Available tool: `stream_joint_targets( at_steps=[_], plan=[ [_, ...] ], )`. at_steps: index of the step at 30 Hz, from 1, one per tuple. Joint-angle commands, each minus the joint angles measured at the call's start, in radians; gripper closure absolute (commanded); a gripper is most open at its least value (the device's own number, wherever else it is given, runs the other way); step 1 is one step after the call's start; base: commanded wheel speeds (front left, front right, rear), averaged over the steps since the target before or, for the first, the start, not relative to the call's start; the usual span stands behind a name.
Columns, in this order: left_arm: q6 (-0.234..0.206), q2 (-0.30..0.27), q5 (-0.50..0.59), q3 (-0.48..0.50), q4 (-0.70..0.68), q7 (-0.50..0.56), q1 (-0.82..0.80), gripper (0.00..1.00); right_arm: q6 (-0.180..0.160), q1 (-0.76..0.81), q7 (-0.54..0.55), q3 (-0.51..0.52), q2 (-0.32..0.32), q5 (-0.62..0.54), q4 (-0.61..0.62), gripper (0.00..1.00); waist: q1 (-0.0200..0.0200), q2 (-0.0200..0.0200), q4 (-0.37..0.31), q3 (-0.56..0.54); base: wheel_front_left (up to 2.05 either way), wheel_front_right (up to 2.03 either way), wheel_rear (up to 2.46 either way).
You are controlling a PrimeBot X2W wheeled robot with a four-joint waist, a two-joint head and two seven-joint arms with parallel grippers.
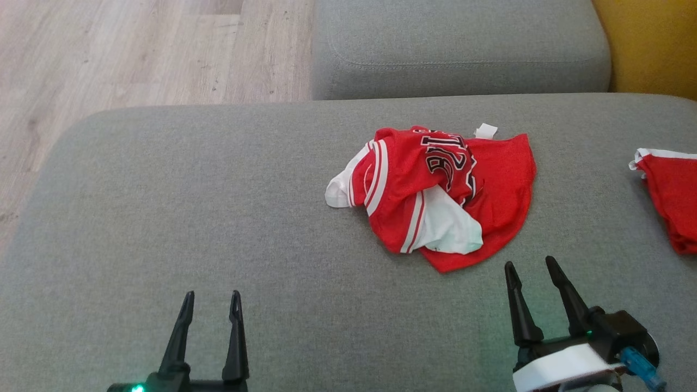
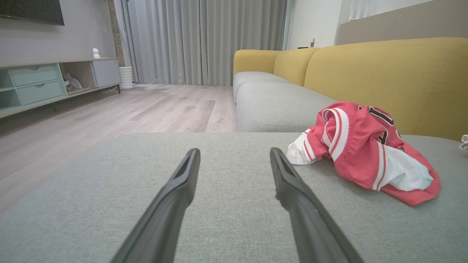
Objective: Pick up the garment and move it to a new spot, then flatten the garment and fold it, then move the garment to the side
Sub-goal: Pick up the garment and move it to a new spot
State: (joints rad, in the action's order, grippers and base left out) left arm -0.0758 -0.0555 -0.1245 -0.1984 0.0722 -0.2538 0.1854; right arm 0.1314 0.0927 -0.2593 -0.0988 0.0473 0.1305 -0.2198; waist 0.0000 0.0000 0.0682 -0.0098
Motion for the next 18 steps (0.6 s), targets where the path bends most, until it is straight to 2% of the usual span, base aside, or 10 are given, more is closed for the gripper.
stream_joint_targets(
  at_steps=[1, 18],
  plan=[
    [-0.011, 0.005, 0.013, 0.028, -0.032, -0.008, -0.034, 0.00, -0.001, -0.023, -0.002, -0.021, 0.003, -0.011, 0.033, 0.00, 0.0000, 0.0000, 0.000, 0.000, 0.00, 0.00, 0.00],
    [-0.038, 0.005, 0.071, 0.033, -0.019, -0.008, -0.022, 0.00, -0.001, -0.021, -0.002, -0.037, 0.003, -0.016, 0.029, 0.00, 0.0000, 0.0000, -0.005, -0.002, 0.00, 0.00, 0.00]
  ],
)
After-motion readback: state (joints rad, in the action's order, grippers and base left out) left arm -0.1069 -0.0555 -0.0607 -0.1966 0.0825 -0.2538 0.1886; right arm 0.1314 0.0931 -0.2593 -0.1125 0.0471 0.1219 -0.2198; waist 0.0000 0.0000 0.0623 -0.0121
